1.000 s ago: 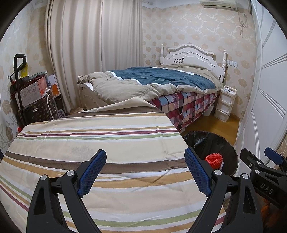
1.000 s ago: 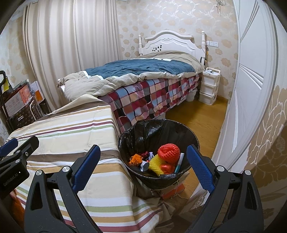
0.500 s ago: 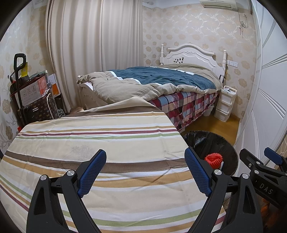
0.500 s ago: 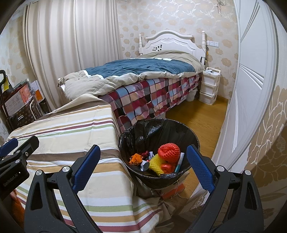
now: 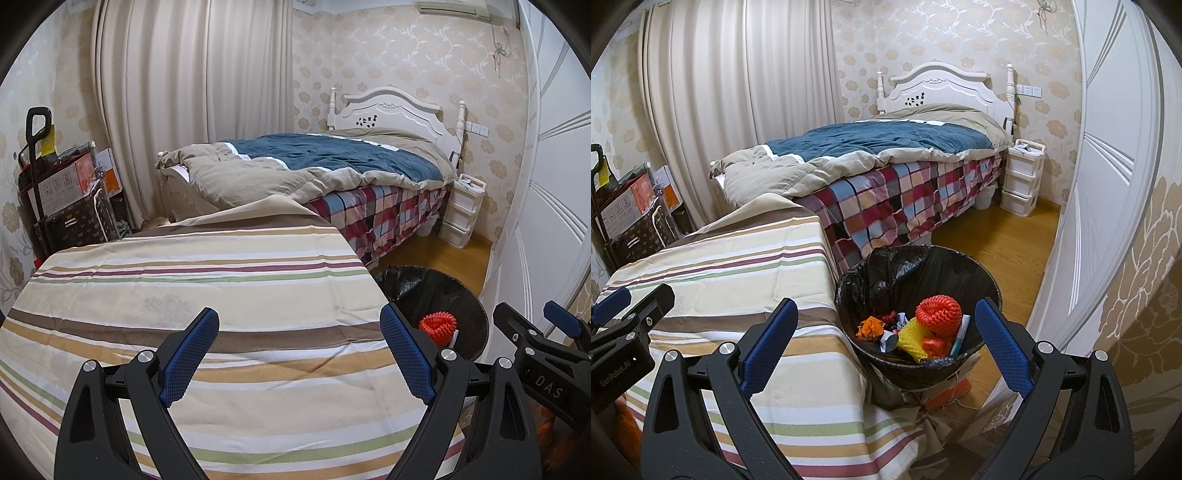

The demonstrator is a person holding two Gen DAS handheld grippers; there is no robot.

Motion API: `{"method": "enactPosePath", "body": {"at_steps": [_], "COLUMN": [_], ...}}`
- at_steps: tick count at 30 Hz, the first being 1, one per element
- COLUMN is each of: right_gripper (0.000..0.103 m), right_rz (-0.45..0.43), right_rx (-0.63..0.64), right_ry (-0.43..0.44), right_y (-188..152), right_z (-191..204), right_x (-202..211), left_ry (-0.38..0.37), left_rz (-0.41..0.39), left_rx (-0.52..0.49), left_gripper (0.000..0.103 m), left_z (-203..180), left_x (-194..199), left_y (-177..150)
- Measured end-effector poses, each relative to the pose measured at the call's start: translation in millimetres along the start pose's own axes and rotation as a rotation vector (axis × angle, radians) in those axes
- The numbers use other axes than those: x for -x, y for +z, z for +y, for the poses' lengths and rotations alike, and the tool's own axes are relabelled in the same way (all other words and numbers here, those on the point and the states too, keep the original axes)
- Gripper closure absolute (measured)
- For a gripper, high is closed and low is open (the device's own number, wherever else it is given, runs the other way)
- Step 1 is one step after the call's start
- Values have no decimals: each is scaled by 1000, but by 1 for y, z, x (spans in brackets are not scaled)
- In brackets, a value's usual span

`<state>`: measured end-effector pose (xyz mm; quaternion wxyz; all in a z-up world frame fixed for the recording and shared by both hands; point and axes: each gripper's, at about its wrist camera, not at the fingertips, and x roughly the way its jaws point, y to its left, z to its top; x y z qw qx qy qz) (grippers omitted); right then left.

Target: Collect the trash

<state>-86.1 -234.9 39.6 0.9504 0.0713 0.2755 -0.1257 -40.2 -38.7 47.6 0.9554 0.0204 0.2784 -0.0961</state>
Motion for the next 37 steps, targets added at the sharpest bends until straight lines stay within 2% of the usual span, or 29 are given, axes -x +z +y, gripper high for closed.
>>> {"method": "enactPosePath", "body": {"at_steps": [21, 28, 37], "right_gripper": [9, 9, 9], "right_rz": [1, 10, 56], "right_rx": [1, 9, 55], "right_ry": [0, 4, 48], "right_y": [0, -6, -10], "right_z": [2, 7, 36], "right_x": [0, -3, -20], "left_ry": [-3, 18, 72], "left_rz": [-9, -27, 53], "left_rx": [21, 1, 39], "left_gripper": [15, 15, 15], "left_z": [3, 6, 45], "left_x": [4, 3, -21], "left_y": [2, 5, 4]}}
